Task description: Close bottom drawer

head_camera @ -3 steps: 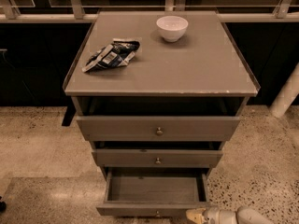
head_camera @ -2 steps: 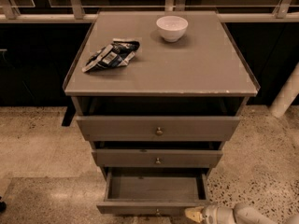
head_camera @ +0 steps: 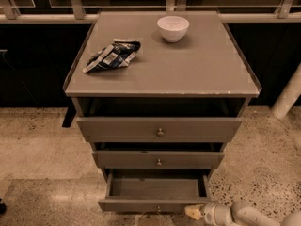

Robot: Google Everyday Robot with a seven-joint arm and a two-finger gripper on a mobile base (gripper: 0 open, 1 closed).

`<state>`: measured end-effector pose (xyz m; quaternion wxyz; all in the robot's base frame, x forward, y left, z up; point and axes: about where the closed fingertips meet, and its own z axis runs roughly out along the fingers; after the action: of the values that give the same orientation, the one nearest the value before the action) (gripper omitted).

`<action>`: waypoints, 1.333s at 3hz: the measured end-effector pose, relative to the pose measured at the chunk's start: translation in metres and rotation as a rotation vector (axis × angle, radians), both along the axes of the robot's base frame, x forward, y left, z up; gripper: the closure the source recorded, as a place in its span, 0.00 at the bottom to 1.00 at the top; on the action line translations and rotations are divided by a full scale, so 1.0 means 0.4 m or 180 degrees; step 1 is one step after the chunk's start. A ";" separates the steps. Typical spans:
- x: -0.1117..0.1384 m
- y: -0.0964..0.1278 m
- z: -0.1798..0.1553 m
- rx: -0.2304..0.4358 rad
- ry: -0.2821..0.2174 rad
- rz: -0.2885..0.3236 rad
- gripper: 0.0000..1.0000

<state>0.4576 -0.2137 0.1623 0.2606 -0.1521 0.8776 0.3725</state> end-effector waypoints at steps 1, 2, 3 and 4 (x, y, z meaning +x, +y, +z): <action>0.030 -0.007 0.009 -0.0149 -0.0154 -0.0166 1.00; 0.063 -0.027 0.040 -0.0413 -0.0365 -0.0359 1.00; 0.080 -0.012 0.031 -0.0383 -0.0367 -0.0315 1.00; 0.117 0.012 -0.003 -0.0334 -0.0387 -0.0212 1.00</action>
Offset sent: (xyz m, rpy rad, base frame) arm 0.0365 -0.0235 0.0415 -0.2146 -0.1990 -0.1691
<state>0.5044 -0.2089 0.1610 0.3173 -0.1586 0.8831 0.3072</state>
